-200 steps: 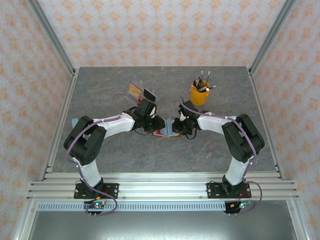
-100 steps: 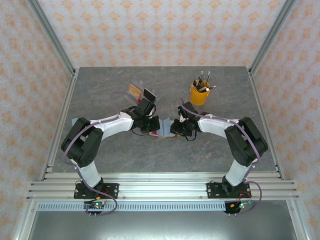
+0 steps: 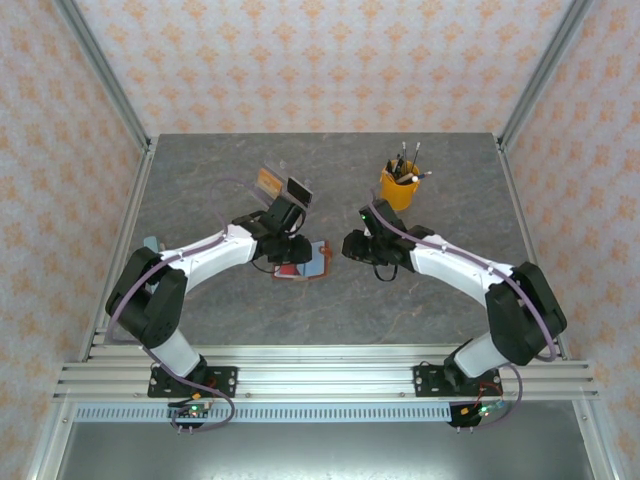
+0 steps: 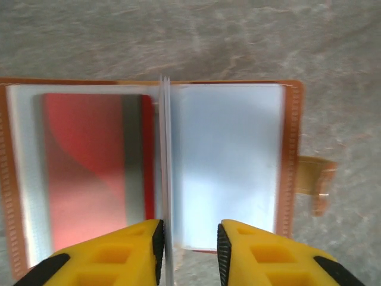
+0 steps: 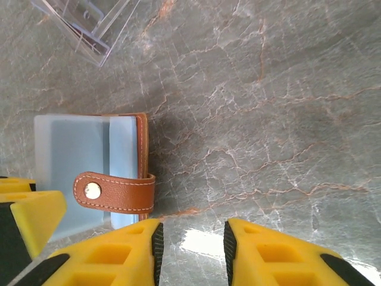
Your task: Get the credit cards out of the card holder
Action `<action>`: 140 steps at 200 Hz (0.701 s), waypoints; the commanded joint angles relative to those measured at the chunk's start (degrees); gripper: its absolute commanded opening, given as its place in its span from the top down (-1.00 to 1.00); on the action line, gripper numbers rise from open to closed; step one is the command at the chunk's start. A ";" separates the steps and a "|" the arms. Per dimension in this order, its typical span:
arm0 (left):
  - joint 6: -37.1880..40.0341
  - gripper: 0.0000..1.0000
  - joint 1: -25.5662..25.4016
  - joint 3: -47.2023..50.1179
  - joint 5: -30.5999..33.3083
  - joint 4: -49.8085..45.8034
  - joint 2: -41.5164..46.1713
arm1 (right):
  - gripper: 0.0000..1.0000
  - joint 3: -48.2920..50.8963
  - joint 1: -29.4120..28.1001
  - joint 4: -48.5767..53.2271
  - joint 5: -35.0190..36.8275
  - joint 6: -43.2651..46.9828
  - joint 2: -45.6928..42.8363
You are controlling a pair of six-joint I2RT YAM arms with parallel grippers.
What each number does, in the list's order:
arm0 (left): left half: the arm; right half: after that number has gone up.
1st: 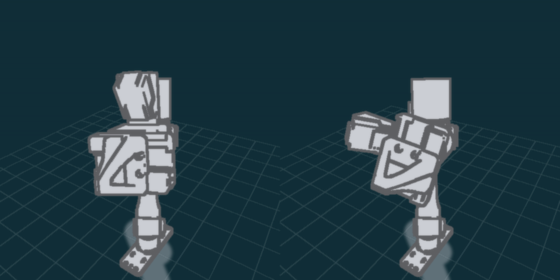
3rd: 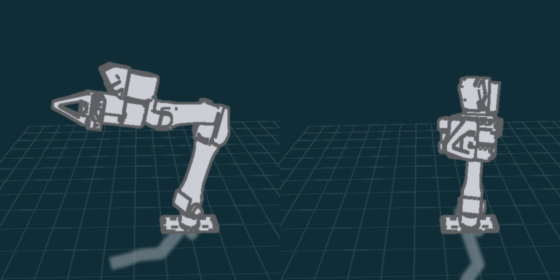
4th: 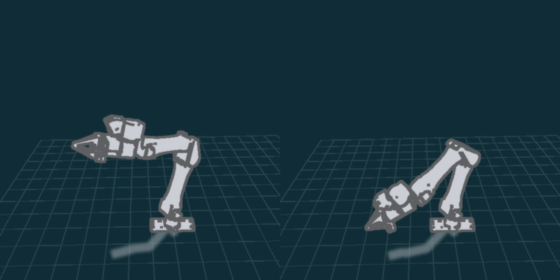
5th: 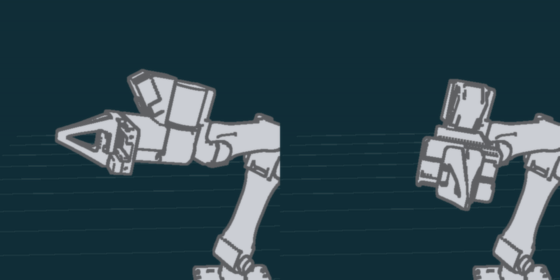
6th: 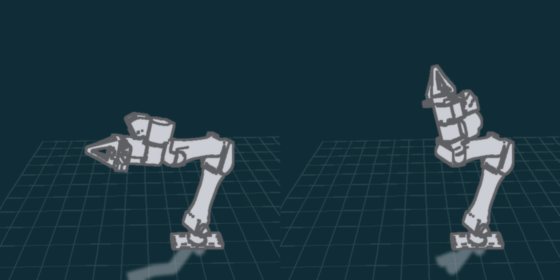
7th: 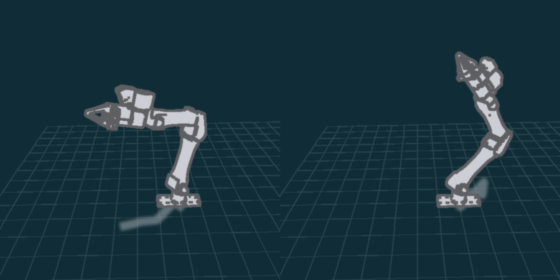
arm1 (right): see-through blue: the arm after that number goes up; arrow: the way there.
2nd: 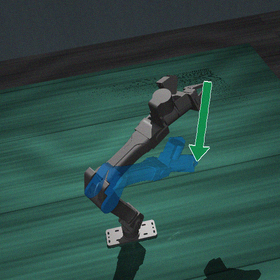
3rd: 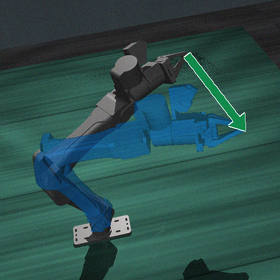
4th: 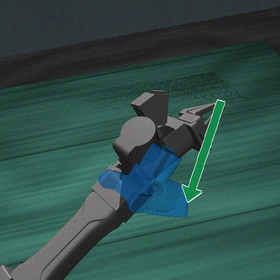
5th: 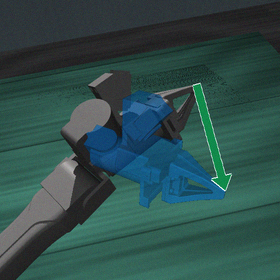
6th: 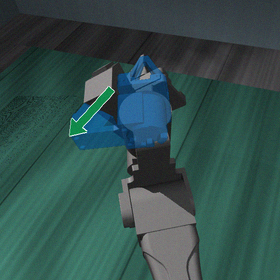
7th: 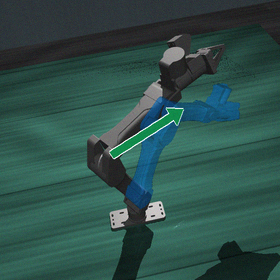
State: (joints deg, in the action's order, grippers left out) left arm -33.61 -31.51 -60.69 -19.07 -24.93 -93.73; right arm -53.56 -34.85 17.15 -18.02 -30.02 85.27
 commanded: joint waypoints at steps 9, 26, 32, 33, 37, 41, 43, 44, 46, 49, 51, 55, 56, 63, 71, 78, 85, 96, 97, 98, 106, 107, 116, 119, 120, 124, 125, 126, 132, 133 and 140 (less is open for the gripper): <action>-2.71 0.24 -0.12 1.13 -7.85 7.62 -1.63 | 0.31 0.91 0.00 1.38 2.90 -0.84 -1.77; -3.69 0.16 -0.15 1.51 -9.60 10.33 -1.77 | 0.33 0.91 0.00 1.57 3.37 -0.83 -2.16; -3.82 0.12 -0.14 1.53 -9.84 10.95 -1.89 | 0.37 0.91 0.00 1.64 3.69 -0.83 -2.31; -3.83 0.12 -0.18 1.53 -9.89 11.04 -1.89 | 0.37 0.91 0.02 1.65 3.82 -0.83 -2.40; -3.90 0.11 -0.14 1.49 -9.89 11.33 -1.90 | 0.38 0.96 0.04 1.58 4.20 -0.76 -2.48; -3.92 0.10 -0.15 1.51 -9.85 11.66 -1.97 | 0.39 1.07 0.05 1.37 4.59 -0.74 -2.67; -3.99 0.09 -0.14 1.53 -9.80 11.79 -2.02 | 0.39 1.15 0.05 1.28 4.80 -0.70 -2.81; -4.00 0.09 -0.14 1.53 -9.78 11.85 -2.04 | 0.40 1.21 0.05 1.17 5.00 -0.73 -2.89; -4.01 0.08 -0.22 1.53 -9.72 12.01 -2.00 | 0.40 1.32 0.05 1.03 5.16 -0.69 -3.00; -4.08 0.07 -0.23 1.54 -9.60 12.20 -1.98 | 0.41 1.43 0.05 0.78 5.45 -0.65 -3.21; -4.09 0.06 -0.22 1.49 -9.48 12.30 -2.05 | 0.41 1.53 0.05 0.67 5.67 -0.65 -3.32; -4.14 0.05 -0.26 1.49 -9.37 12.50 -2.07 | 0.41 1.74 0.05 0.36 5.99 -0.58 -3.56; -4.17 0.04 -0.24 1.47 -9.34 12.52 -2.11 | 0.41 1.74 0.05 0.36 5.99 -0.58 -3.56; -4.26 0.03 -0.24 1.45 -9.08 12.83 -2.29 | 0.41 2.03 0.05 -0.18 6.48 -0.57 -3.92; -4.35 0.02 -0.26 1.38 -8.76 13.06 -2.65 | 0.41 2.31 0.00 -0.77 6.66 -0.48 -4.38; -4.45 0.02 -0.30 1.28 -8.49 13.07 -3.13 | 0.41 2.48 0.05 -1.26 6.68 -0.24 -4.61; -4.45 0.02 -0.30 1.11 -8.36 12.98 -3.65 | 0.41 2.50 0.00 -1.56 6.56 -0.06 -4.80; -4.58 0.02 -0.26 1.09 -8.40 13.26 -4.26 | 0.41 2.50 0.05 -1.87 6.00 0.34 -4.91; -4.61 0.02 -0.29 1.05 -8.33 13.29 -4.30 | 0.41 2.50 0.05 -1.91 5.95 0.37 -4.93; -4.62 0.02 -0.25 1.07 -8.34 13.31 -4.33 | 0.41 2.41 0.00 -1.97 5.92 0.39 -4.89; -4.71 0.02 -0.22 0.98 -8.26 13.33 -4.55 | 0.41 2.40 0.05 -2.18 5.43 0.53 -4.85; -4.72 0.02 -0.22 0.99 -8.26 13.33 -4.54 | 0.41 2.41 0.02 -2.24 5.32 0.57 -4.85; -4.63 0.02 -0.19 1.01 -8.26 13.46 -4.62 | 0.41 2.40 0.05 -2.63 4.50 0.75 -4.68; -4.63 0.02 -0.15 1.01 -8.26 13.50 -4.62 | 0.41 2.34 0.05 -2.75 4.42 0.86 -4.61; -4.63 0.02 -0.19 1.01 -8.26 13.54 -4.62 | 0.41 2.28 -0.02 -2.74 4.23 0.89 -4.60; -4.63 0.02 -0.14 1.06 -8.23 13.59 -4.67 | 0.41 2.32 -0.04 -2.93 4.04 0.92 -4.48; -4.63 0.02 -0.18 1.08 -8.29 13.63 -4.73 | 0.41 2.27 -0.04 -2.96 3.95 0.88 -4.45; -4.63 0.02 -0.20 1.09 -8.28 13.66 -4.76 | 0.41 2.25 -0.04 -2.98 3.87 0.95 -4.43; -4.55 0.01 -0.21 1.07 -8.39 13.76 -4.75 | 0.41 2.10 -0.12 -3.19 3.39 0.95 -4.20; -4.54 0.02 -0.22 1.08 -8.41 13.85 -4.81 | 0.41 2.07 -0.19 -3.29 3.20 0.98 -4.12; -4.58 0.02 -0.15 1.17 -8.82 14.30 -5.10 | 0.42 1.88 -0.37 -3.58 2.85 1.07 -3.83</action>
State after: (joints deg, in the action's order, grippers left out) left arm -37.69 -31.51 -59.83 -27.24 -12.93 -98.13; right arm -51.86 -34.85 15.75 -14.31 -29.98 81.71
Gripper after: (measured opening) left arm 0.492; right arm 0.293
